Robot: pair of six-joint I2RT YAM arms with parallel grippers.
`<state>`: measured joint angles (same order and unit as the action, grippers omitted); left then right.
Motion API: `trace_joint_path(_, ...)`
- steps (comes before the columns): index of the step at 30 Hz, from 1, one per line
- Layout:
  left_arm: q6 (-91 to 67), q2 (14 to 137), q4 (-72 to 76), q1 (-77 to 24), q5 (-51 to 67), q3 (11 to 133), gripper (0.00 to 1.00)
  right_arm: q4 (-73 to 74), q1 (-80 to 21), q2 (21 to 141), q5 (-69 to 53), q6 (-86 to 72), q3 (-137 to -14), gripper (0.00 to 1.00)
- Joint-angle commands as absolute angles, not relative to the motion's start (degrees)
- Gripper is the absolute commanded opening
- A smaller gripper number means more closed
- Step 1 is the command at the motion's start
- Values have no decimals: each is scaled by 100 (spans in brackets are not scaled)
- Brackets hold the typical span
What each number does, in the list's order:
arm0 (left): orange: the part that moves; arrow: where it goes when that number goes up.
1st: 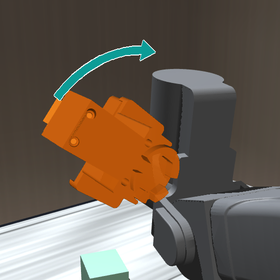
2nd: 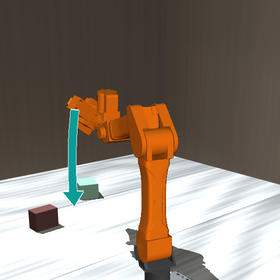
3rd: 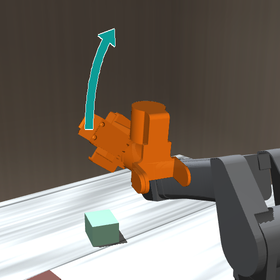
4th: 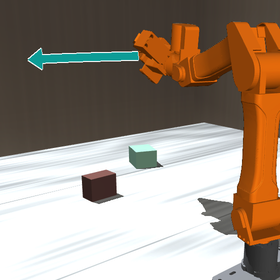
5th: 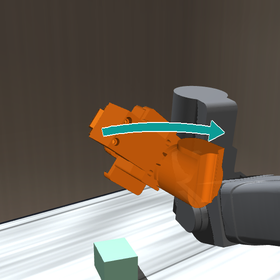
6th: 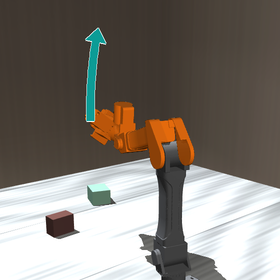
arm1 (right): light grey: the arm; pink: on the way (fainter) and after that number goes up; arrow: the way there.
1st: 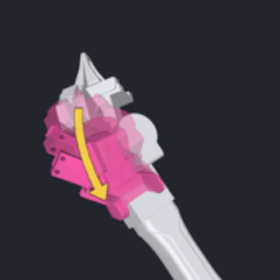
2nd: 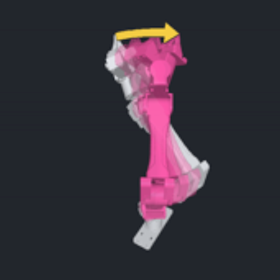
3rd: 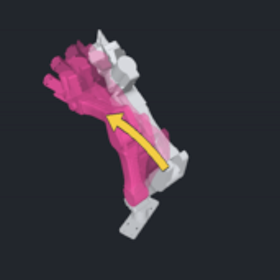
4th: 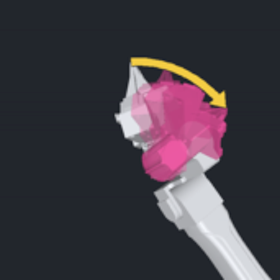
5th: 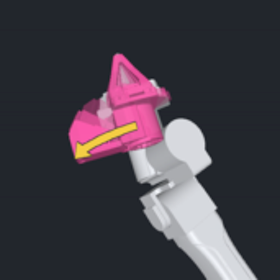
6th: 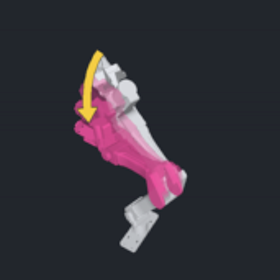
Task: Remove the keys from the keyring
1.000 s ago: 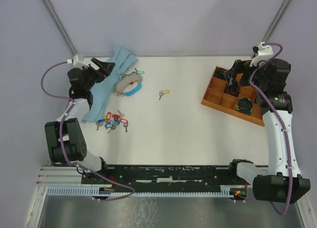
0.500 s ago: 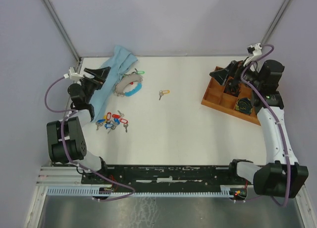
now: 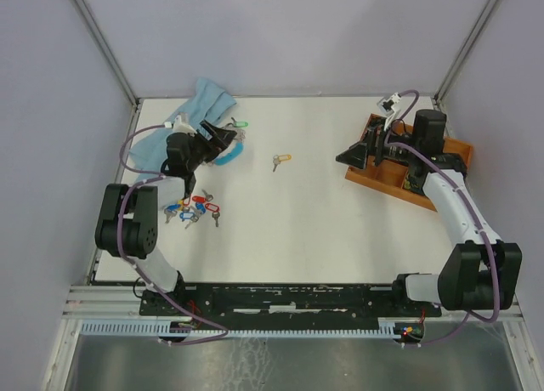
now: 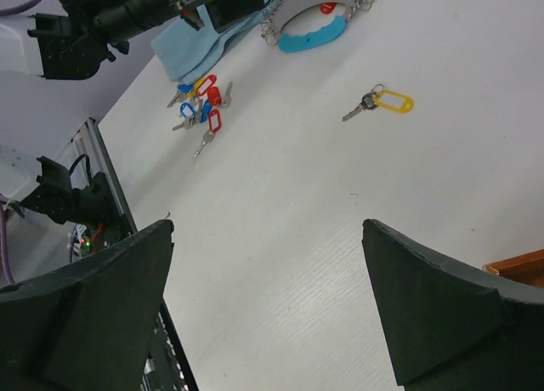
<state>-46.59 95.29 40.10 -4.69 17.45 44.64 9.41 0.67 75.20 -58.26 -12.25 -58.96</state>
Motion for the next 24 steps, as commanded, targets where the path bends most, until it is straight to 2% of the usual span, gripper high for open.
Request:
trace_joint_path(1, -4223, 9887, 3826, -675, 1185, 4939, 92, 1541, 0, 7636, -5959, -285, -6303, 100)
trace_joint_path(9, -4965, 10571, 3415, -882, 595, 5688, 85, 1953, 0, 7713, -5734, 108, -6466, 100)
trace_joint_path(13, -4995, 10942, 1812, -1364, -969, 6736, 85, 2148, 0, 7788, -5675, 281, -6541, 100)
trace_joint_path(15, -5016, 11267, 778, -1614, -1850, 7708, 84, 2206, 0, 7808, -5639, 351, -6561, 100)
trace_joint_path(19, -5004, 11960, -464, -1781, -2525, 8999, 84, 2312, 0, 7868, -5574, 459, -6606, 100)
trace_joint_path(24, -4995, 11828, -509, -1868, -3057, 8659, 83, 2409, 0, 7984, -5545, 534, -6652, 100)
